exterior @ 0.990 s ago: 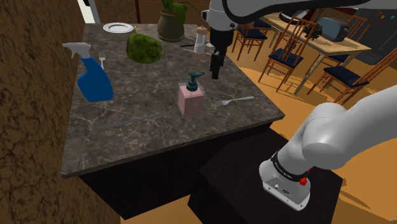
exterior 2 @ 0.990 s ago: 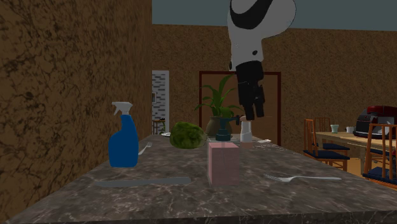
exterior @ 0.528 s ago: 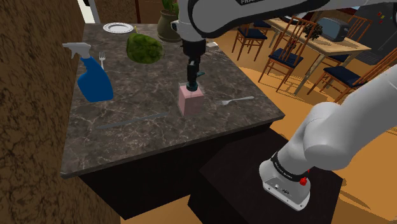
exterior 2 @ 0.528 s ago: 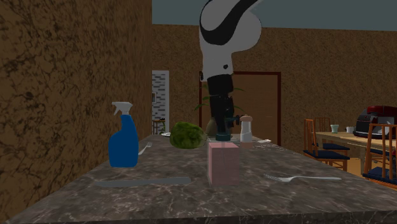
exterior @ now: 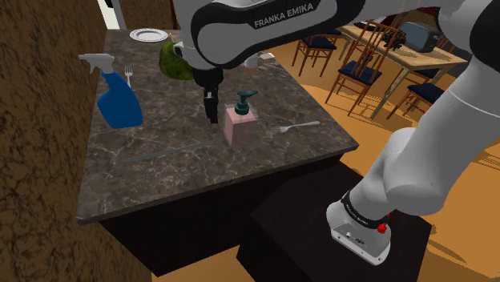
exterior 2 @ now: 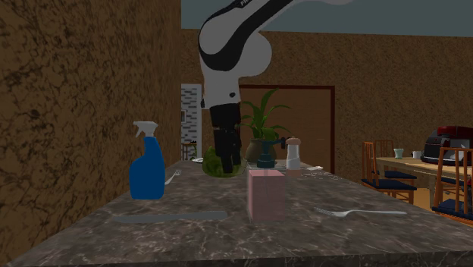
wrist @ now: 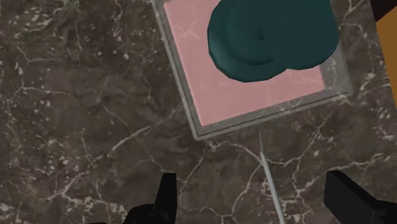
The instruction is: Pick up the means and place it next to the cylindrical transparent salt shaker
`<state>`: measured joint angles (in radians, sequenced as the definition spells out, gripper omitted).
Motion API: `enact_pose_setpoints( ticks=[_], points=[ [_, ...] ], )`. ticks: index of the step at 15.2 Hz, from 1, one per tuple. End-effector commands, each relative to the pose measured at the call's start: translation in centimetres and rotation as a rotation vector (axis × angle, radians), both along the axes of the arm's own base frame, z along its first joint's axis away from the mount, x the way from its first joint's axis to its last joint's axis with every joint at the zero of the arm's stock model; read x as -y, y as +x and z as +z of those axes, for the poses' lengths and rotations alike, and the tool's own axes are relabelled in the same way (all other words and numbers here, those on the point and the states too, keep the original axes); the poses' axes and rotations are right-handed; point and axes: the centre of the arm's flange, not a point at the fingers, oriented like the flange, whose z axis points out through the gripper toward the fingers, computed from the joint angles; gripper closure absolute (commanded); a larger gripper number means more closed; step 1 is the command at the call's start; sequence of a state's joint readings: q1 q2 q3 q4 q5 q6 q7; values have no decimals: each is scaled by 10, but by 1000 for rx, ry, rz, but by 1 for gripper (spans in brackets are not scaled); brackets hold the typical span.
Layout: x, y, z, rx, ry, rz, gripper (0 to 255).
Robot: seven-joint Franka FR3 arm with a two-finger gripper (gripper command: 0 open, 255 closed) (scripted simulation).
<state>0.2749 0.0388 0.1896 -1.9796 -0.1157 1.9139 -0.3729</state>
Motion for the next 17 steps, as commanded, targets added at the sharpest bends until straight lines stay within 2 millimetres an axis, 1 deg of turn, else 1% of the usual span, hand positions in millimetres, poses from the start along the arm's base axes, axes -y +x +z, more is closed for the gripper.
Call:
enact_pose_setpoints(
  ticks=[1,5,9,10,17],
  points=[
    [-25,8,-15,-3,1,55,0],
    [-73,16,-35,-9,2,164,0],
    [-121,18,-56,-14,3,272,0],
    [-127,18,-59,-15,3,285,0],
    [-122,18,-95,-15,3,285,0]
  ],
)
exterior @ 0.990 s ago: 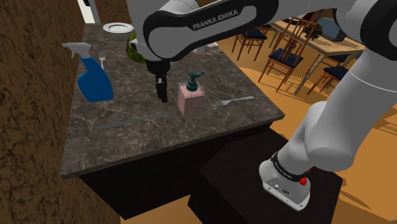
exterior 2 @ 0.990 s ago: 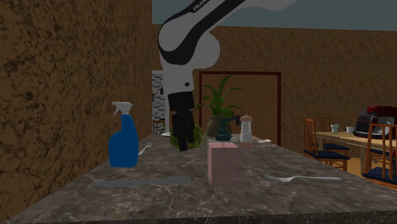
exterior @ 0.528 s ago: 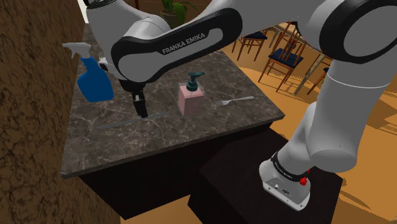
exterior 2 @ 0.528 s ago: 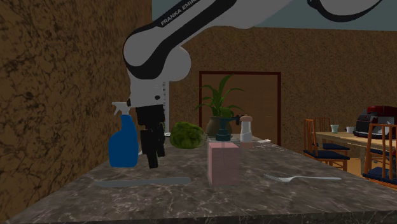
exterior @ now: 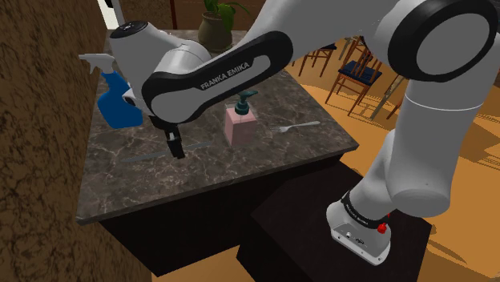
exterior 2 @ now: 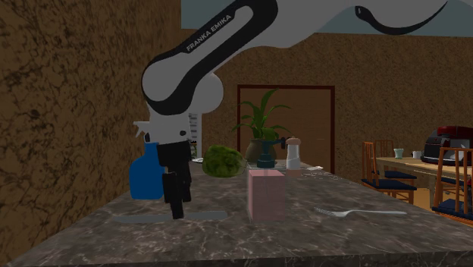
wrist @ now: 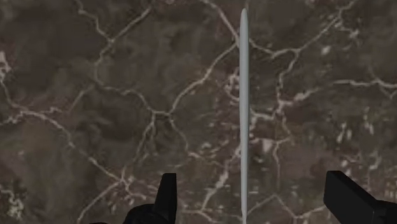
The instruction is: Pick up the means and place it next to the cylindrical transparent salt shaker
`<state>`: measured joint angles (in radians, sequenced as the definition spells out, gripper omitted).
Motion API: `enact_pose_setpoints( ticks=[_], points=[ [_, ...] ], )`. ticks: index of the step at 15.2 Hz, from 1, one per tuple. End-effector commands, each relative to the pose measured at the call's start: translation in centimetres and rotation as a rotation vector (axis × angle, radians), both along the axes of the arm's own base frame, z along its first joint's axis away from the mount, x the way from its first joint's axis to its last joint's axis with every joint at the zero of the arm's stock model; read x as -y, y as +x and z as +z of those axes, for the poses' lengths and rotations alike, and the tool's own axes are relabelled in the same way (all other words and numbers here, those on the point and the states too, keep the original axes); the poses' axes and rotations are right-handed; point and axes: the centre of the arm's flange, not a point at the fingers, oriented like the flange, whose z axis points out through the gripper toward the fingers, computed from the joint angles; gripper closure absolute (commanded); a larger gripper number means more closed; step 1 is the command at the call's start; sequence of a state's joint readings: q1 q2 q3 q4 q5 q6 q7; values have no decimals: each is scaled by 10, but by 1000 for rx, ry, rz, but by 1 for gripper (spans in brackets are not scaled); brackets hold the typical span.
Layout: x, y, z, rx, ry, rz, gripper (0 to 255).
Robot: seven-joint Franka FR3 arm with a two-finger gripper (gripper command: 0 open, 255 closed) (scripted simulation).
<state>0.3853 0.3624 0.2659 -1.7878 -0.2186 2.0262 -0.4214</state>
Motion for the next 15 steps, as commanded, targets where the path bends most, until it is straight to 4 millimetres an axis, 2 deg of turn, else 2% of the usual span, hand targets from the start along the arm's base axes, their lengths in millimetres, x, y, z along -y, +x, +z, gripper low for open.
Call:
enact_pose_setpoints(
  ticks=[1,8,9,15],
  points=[
    [1,0,-8,0,0,0,0],
    [1,0,-8,0,0,0,0],
    [1,0,-8,0,0,0,255],
    [1,0,-8,0,0,0,255]
  ],
)
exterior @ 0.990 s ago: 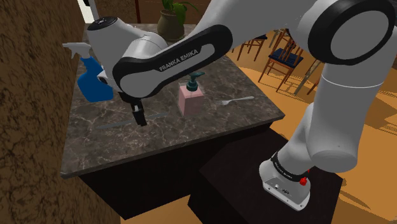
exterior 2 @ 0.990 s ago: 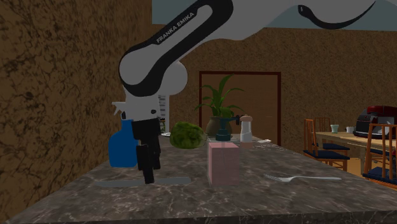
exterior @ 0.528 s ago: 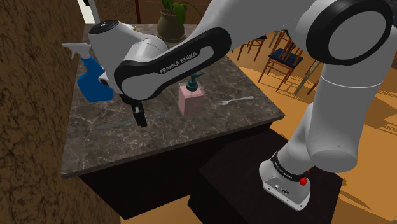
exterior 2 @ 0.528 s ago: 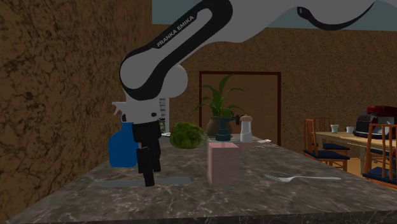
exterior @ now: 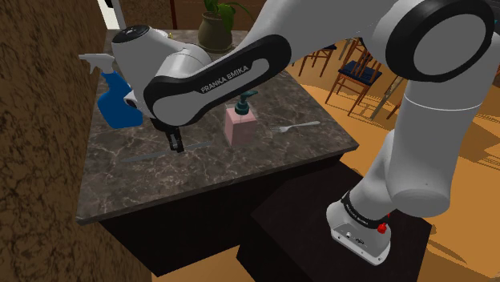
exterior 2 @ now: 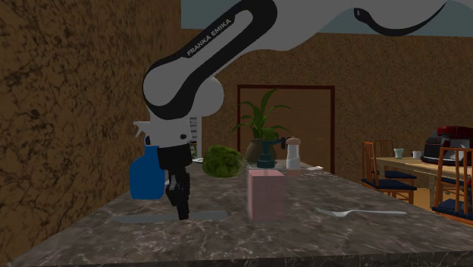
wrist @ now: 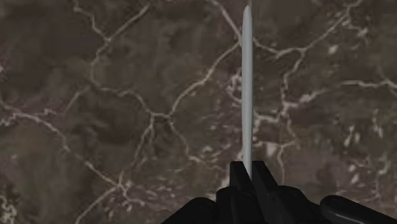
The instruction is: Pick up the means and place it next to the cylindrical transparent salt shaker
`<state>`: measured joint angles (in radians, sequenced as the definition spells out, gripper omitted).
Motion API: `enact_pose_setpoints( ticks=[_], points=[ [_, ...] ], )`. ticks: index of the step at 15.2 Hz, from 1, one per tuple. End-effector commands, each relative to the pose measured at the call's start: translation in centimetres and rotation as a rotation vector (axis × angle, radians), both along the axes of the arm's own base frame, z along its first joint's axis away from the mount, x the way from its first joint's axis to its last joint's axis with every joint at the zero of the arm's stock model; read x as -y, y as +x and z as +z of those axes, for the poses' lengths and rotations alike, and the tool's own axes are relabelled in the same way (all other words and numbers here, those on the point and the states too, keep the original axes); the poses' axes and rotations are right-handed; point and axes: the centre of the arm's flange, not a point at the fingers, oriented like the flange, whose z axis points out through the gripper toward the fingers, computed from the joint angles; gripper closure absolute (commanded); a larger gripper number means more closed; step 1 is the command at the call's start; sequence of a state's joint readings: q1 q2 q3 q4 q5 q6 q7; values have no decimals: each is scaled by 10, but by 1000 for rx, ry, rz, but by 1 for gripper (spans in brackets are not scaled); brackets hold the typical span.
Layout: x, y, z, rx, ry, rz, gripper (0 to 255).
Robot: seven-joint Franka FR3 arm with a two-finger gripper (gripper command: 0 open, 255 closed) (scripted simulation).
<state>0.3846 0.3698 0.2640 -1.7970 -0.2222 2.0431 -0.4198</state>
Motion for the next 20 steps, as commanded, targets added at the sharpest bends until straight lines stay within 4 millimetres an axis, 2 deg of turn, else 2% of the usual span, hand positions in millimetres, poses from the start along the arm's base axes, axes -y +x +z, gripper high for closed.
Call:
enact_pose_setpoints(
  ticks=[1,3,20],
  points=[
    [0,0,0,0,0,0,255],
    [0,0,0,0,0,0,255],
    [0,0,90,0,0,0,255]
  ],
)
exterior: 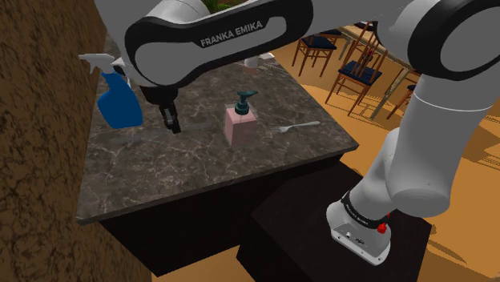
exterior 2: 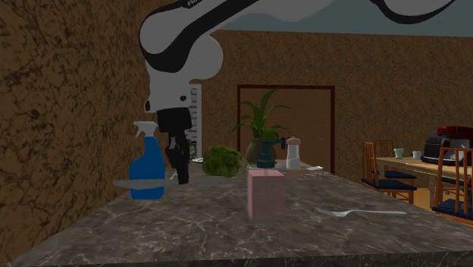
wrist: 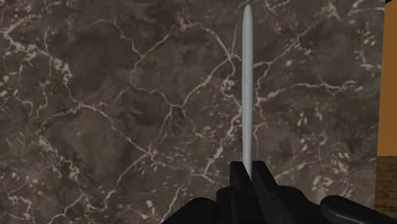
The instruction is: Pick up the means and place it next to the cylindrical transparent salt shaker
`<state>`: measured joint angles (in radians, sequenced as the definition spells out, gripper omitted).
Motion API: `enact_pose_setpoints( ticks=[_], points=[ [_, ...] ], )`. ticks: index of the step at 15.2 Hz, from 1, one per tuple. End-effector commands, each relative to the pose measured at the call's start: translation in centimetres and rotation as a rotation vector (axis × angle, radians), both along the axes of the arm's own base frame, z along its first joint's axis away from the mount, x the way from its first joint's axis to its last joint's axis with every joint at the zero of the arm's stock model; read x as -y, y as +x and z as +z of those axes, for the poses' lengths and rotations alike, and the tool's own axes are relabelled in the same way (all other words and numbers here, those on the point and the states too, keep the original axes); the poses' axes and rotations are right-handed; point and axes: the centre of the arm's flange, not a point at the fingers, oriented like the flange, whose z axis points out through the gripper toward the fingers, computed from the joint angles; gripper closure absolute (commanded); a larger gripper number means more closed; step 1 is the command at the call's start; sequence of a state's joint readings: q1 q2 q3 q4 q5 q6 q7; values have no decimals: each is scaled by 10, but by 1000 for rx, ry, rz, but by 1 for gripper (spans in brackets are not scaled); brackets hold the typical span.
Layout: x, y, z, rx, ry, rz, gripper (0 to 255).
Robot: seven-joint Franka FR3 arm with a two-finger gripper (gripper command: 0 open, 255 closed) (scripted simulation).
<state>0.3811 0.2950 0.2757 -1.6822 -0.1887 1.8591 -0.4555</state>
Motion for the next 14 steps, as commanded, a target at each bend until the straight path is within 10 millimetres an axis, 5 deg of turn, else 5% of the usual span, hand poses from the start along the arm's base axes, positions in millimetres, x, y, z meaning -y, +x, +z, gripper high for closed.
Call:
enact_pose_setpoints(
  ticks=[1,14],
  points=[
    [0,-1,11,0,0,0,255],
    [0,-1,79,0,0,0,255]
  ],
)
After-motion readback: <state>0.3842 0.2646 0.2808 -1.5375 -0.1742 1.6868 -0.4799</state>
